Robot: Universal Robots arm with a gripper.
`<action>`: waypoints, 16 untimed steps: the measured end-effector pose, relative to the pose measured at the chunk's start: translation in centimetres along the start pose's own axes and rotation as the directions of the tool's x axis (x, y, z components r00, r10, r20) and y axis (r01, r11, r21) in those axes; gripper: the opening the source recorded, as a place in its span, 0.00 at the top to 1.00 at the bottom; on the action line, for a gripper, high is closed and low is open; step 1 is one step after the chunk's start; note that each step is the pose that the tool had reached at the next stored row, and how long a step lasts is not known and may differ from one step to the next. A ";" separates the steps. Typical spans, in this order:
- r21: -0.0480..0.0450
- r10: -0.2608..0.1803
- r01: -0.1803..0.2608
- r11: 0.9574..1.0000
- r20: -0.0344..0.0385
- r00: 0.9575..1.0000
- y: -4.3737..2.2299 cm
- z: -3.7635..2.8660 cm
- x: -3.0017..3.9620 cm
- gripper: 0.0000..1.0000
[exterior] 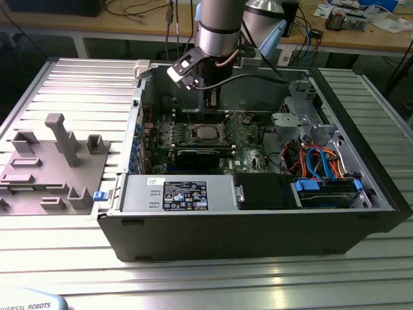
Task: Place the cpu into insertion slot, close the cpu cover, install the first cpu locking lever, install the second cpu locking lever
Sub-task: 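Place the cpu into insertion slot, then close the cpu cover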
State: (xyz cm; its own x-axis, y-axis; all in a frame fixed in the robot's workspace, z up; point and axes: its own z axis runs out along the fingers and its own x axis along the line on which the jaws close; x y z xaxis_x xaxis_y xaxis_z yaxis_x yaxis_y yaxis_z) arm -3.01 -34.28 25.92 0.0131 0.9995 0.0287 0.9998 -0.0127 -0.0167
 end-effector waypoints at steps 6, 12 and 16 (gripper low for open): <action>0.000 0.000 0.000 1.000 0.000 1.000 -0.02 -1.03 0.03 0.89; 0.000 0.000 0.000 1.000 0.000 1.000 -0.02 -1.10 0.03 0.89; 0.000 0.000 0.000 1.000 -0.001 1.000 -0.01 -1.10 0.03 0.89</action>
State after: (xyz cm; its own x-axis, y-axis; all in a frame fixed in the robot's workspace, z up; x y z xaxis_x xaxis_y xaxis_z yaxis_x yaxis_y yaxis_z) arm -3.00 -34.28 27.02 0.0131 0.9995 0.0293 0.9998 -0.0126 -0.0166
